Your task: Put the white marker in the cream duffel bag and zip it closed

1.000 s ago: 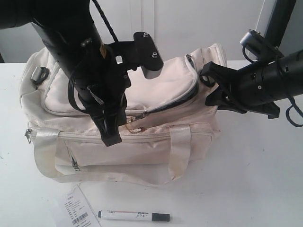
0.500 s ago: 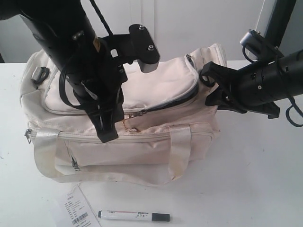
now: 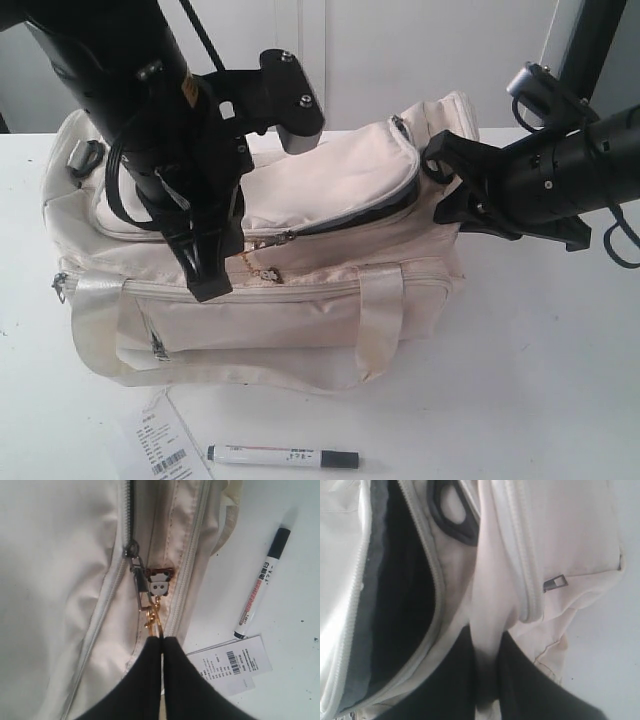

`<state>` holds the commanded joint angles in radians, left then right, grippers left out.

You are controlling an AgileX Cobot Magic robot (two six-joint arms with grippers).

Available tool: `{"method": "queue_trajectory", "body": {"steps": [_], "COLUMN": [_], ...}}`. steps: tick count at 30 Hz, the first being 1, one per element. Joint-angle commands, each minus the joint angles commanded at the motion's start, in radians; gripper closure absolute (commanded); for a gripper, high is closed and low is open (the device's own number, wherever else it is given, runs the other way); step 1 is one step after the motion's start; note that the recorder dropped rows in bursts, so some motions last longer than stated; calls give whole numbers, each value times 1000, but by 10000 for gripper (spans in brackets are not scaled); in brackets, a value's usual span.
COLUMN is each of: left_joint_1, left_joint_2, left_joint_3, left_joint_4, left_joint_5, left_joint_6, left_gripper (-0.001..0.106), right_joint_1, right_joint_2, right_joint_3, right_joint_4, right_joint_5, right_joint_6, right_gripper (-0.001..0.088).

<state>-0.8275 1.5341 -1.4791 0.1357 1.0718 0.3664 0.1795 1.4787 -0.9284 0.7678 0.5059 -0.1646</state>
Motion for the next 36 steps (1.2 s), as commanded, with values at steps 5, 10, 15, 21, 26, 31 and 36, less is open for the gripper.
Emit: {"method": "queue_trajectory", "body": {"steps": [5, 10, 15, 21, 26, 31, 36], "left_joint_1": [0, 0, 0, 0, 0, 0, 4], "left_joint_2": [0, 0, 0, 0, 0, 0, 0], "left_joint_3": [0, 0, 0, 0, 0, 0, 0], "left_joint_4": [2, 9, 14, 26, 51, 60, 78], "left_joint_5": [0, 16, 28, 49, 73, 84, 118], "left_joint_6": [0, 0, 0, 0, -5, -4, -4], "left_gripper": [1053, 1053, 1053, 1053, 1053, 1053, 1053], "right_joint_1": [0, 0, 0, 0, 0, 0, 0], "right_joint_2": [0, 0, 0, 0, 0, 0, 0], "right_joint_3": [0, 0, 0, 0, 0, 0, 0], "right_joint_4": [0, 0, 0, 0, 0, 0, 0], "right_joint_5": [0, 0, 0, 0, 0, 0, 0], "right_joint_6": [0, 0, 0, 0, 0, 0, 0], "right_gripper": [868, 868, 868, 868, 868, 868, 868]}}
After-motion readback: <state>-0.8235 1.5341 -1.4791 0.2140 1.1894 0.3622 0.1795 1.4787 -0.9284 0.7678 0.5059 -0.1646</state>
